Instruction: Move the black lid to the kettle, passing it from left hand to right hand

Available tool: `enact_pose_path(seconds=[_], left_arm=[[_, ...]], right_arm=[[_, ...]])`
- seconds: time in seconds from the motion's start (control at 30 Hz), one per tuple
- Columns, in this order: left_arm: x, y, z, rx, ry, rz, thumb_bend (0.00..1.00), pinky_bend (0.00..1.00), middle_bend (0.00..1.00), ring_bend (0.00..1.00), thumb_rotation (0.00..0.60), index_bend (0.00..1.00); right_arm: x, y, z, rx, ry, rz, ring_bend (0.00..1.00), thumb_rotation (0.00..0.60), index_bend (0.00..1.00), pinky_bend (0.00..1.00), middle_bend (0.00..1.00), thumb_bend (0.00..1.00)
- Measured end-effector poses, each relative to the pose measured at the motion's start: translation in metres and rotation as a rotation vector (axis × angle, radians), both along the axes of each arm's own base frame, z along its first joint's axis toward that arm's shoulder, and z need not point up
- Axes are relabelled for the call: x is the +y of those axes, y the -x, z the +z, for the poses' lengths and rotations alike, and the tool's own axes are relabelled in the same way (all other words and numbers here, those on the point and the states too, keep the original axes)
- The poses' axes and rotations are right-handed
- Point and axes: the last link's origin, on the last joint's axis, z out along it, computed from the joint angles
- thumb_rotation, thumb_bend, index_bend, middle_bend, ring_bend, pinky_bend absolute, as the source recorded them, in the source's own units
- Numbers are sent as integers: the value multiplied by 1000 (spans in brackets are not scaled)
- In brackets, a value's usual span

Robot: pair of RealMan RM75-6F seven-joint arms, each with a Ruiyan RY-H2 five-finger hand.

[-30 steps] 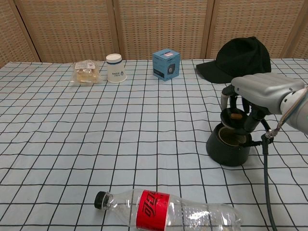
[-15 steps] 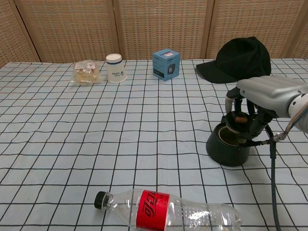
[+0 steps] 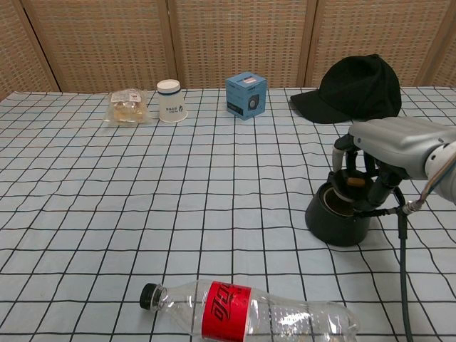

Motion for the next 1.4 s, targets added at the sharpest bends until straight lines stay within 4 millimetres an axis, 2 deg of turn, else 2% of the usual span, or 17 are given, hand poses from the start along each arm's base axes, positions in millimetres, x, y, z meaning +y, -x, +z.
enact_pose_path(seconds=[0.33, 0.7, 1.0, 1.1, 1.27, 1.4], left_arm=[[0, -1, 0, 0, 10, 1, 182, 0, 0, 0, 600, 98], [-1, 0, 0, 1, 16, 5, 182, 0, 0, 0, 600, 98], [-1, 0, 0, 4, 19, 7, 181, 0, 0, 0, 600, 98], [-1, -1, 0, 5, 21, 8, 181, 0, 0, 0, 600, 98], [-2, -1, -1, 3, 24, 8, 182, 0, 0, 0, 600, 98], [-1, -1, -1, 2, 27, 9, 182, 0, 0, 0, 600, 98]], right_arm=[[1, 0, 0, 4, -7, -6, 434, 600, 551, 495, 455, 298], [2, -4, 5, 5, 7, 11, 388, 600, 514, 449, 409, 287], [8, -9, 17, -5, 30, 29, 201, 600, 460, 165, 241, 294], [10, -8, 22, 1, 32, 29, 142, 600, 452, 103, 199, 391], [13, -6, 25, 23, 29, 22, 64, 600, 444, 14, 147, 667], [16, -5, 25, 41, 12, 12, 30, 600, 449, 0, 130, 770]])
